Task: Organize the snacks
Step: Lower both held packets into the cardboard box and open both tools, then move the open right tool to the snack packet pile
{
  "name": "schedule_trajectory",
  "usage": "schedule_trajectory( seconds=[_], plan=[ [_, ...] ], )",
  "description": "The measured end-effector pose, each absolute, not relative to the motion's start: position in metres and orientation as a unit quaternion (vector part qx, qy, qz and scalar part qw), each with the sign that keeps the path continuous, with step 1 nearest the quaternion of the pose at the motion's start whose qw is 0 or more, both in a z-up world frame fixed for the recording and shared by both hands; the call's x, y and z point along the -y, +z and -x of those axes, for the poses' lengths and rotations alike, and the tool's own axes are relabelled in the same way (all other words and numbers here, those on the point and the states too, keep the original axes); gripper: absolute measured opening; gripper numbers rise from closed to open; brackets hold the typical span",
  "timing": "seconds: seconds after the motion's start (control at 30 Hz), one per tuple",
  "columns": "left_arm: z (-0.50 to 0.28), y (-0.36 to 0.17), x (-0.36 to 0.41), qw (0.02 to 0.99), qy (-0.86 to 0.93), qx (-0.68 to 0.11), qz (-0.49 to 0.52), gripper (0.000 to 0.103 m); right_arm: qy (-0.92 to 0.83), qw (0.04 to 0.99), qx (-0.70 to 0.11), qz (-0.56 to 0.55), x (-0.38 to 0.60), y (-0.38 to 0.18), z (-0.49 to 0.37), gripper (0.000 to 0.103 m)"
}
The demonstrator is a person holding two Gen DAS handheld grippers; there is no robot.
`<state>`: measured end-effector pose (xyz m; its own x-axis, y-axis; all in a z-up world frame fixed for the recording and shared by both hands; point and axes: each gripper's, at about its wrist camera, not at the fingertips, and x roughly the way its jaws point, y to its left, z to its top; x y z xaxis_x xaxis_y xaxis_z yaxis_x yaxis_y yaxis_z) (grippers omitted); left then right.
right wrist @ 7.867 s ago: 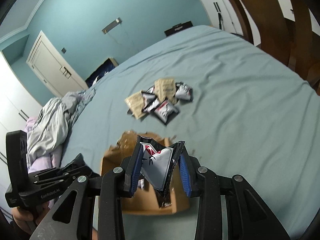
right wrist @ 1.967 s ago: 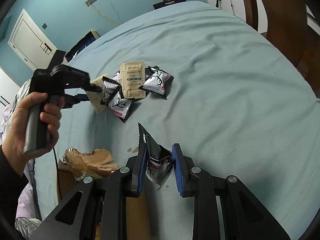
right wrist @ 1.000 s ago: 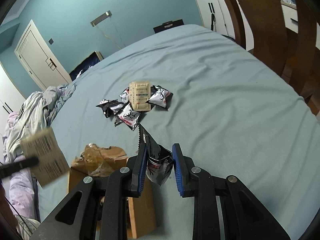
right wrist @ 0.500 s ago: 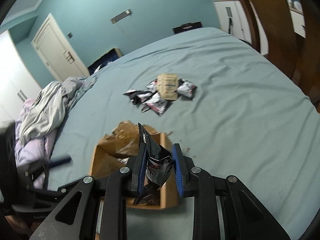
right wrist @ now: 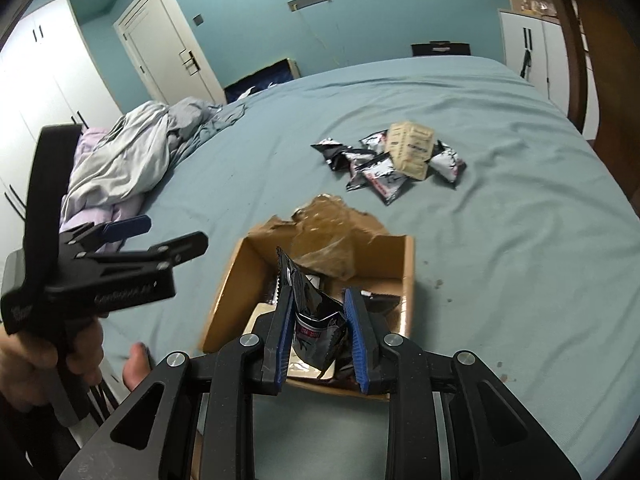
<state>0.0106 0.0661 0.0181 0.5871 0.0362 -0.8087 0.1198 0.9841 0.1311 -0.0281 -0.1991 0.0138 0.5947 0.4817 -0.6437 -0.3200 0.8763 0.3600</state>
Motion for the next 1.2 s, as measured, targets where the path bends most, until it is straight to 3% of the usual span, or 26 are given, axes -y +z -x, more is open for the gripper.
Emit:
schedule_trajectory(
  seconds=[0.07,0.13,0.2,0.23,0.47,0.9,1.2],
  plan=[
    [-0.011,0.017,-0.067,0.885,-0.022,-0.457,-0.083,0.093,0.232,0.878,-0.403,-0.117,0.199,0.01,0.023,0.025],
    [-0.01,0.016,-0.066,0.885,-0.021,-0.457,-0.086,0.094,0.228,0.868,-0.419,-0.138,0.202,0.005,0.017,0.034],
    [-0.01,0.015,-0.063,0.884,-0.022,-0.457,-0.092,0.097,0.211,0.862,-0.431,-0.163,0.208,0.001,0.011,0.062],
    [-0.01,0.015,-0.062,0.884,-0.023,-0.457,-0.095,0.097,0.2,0.862,-0.432,-0.172,0.213,0.001,0.009,0.065],
    [-0.007,0.017,-0.058,0.885,-0.028,-0.451,-0.107,0.1,0.147,0.877,-0.415,-0.194,0.231,0.007,0.007,0.068],
    [0.0,0.026,-0.045,0.89,-0.053,-0.434,-0.125,0.103,0.133,0.883,-0.439,-0.099,0.193,0.013,0.012,0.069],
    [0.004,0.04,-0.048,0.901,-0.068,-0.418,-0.098,0.103,0.028,0.922,-0.387,-0.017,0.192,0.028,0.02,0.069]
  ],
)
